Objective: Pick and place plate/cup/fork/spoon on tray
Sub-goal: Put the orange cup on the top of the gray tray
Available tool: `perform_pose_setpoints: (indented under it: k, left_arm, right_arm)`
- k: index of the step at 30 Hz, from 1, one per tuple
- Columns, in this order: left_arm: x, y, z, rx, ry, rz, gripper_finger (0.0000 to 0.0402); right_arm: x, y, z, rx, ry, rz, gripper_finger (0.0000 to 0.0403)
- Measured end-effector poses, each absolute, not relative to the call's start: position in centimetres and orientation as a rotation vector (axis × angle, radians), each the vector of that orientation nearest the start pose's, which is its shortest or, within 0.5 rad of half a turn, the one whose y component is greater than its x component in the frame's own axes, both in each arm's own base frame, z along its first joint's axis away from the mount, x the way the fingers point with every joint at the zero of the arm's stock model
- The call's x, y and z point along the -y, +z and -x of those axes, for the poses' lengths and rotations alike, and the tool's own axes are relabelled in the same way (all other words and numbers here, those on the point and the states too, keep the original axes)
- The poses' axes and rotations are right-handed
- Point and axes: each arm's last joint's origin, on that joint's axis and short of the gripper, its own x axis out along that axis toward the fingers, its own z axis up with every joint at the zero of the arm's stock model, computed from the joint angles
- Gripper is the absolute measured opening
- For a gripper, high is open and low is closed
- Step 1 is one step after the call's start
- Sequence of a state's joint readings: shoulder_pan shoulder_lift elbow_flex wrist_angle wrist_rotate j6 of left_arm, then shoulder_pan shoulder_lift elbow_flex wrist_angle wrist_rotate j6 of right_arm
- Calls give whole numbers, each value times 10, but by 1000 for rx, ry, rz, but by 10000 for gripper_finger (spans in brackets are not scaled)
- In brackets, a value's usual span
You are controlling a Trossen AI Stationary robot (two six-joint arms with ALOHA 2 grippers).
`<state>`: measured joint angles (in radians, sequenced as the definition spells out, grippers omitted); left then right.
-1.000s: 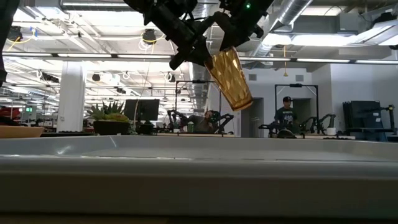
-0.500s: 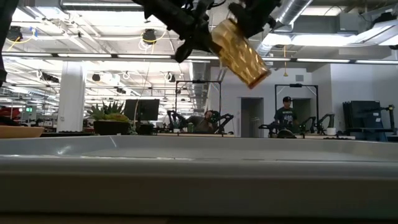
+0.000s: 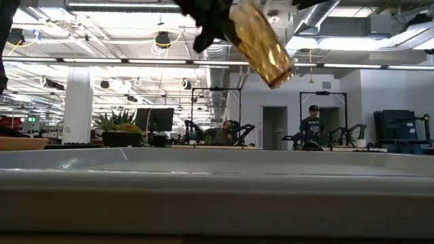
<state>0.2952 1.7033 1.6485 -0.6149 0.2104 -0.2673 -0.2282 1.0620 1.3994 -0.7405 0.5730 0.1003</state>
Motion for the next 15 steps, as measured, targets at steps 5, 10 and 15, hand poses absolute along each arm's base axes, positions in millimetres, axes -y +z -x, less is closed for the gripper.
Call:
perform_pose_setpoints:
  k: [5, 10, 15]
  left_arm:
    - [-92, 363, -368, -700, 149, 388, 0]
    - [-86, 350, -378, -788, 115, 427, 0]
    - [-68, 324, -397, -873, 79, 409, 0]
  right_arm:
    - [53, 442, -143, -334, -855, -89, 169]
    - [50, 438, -130, -373, -872, -145, 159]
    - [47, 428, -131, -466, -856, -190, 153]
